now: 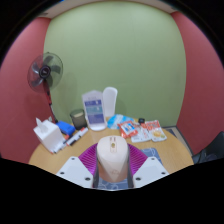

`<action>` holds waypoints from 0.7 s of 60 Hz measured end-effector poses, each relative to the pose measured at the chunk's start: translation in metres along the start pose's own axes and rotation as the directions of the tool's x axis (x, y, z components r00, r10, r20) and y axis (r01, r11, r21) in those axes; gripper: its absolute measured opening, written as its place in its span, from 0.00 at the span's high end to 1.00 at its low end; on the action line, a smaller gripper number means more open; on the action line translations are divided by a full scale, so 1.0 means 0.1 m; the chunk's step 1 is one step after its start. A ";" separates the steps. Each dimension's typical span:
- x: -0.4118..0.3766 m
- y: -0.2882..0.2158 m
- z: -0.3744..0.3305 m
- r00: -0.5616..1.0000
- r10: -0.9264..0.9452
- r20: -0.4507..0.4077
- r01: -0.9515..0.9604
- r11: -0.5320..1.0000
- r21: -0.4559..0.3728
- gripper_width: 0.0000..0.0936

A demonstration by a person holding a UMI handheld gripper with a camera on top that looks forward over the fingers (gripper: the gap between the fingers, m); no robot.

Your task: Arrange mouse

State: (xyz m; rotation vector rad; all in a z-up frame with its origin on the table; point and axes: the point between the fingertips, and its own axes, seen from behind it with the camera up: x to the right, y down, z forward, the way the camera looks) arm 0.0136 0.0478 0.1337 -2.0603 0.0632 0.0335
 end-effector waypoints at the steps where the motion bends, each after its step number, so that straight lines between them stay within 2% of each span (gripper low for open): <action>1: 0.06 0.11 0.05 1.000 -0.005 -0.003 0.005 1.000 -0.023 0.60; 6: 0.25 0.59 0.23 1.000 -0.030 -0.002 0.030 0.993 -0.110 0.60; 11: 0.36 0.92 0.37 0.999 -0.051 0.007 0.051 0.989 -0.137 0.58; 22: 0.46 1.29 0.48 1.000 -0.021 0.007 0.022 0.975 -0.219 0.45; 24: 0.45 1.29 0.45 1.000 -0.017 0.015 0.020 0.976 -0.218 0.39; 29: 0.47 1.20 0.34 0.998 -0.068 0.014 0.070 0.978 -0.199 0.08; 32: 0.46 1.12 0.24 0.996 -0.084 0.010 0.084 0.979 -0.187 0.13; 36: 0.44 1.00 0.05 0.997 -0.083 0.001 0.081 0.981 -0.174 0.09; 42: 0.39 0.79 -0.33 0.995 -0.093 -0.023 0.089 0.986 -0.139 0.09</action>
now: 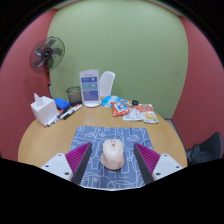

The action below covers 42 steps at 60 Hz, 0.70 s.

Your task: Arrange mouse

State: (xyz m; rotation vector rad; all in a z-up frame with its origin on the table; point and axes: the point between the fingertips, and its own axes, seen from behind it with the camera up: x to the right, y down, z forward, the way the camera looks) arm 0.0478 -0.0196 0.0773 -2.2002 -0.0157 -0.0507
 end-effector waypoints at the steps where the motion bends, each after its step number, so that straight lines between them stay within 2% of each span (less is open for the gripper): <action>1: -0.01 -0.02 -0.08 1.000 0.000 -0.002 0.000 1.000 0.006 0.09; 15: -0.14 -0.24 -1.29 0.998 -0.001 -0.066 0.008 0.994 0.105 0.10; 29: -0.33 -0.04 -2.38 0.994 -0.035 -0.104 0.048 0.990 0.130 0.11; 42: -0.44 0.19 -2.84 0.994 -0.042 -0.102 0.054 0.991 0.124 0.10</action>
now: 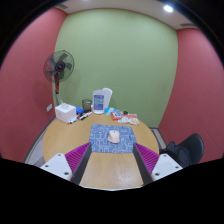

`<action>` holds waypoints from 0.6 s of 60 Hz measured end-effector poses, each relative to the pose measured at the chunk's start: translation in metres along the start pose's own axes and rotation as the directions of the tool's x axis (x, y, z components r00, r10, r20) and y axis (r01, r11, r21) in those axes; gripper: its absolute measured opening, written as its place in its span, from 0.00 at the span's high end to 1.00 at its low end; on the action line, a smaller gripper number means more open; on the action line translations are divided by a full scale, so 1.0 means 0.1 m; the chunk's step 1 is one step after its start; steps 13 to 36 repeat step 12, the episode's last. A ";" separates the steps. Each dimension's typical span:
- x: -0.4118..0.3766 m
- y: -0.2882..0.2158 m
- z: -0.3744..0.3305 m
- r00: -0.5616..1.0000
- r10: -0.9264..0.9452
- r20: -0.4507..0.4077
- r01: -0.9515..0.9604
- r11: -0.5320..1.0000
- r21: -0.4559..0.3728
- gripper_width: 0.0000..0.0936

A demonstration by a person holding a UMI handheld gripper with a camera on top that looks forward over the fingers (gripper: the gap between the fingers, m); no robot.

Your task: Arrange mouse

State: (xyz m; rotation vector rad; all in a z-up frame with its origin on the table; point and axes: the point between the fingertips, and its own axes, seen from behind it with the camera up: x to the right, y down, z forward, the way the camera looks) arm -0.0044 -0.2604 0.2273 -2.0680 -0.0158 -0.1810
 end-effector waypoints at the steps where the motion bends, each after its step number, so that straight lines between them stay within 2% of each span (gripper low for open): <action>1: 0.00 0.01 -0.01 1.000 0.000 0.002 0.000 1.000 0.001 0.10; 36: -0.01 0.01 -0.07 1.000 -0.005 -0.002 0.005 1.000 -0.001 0.10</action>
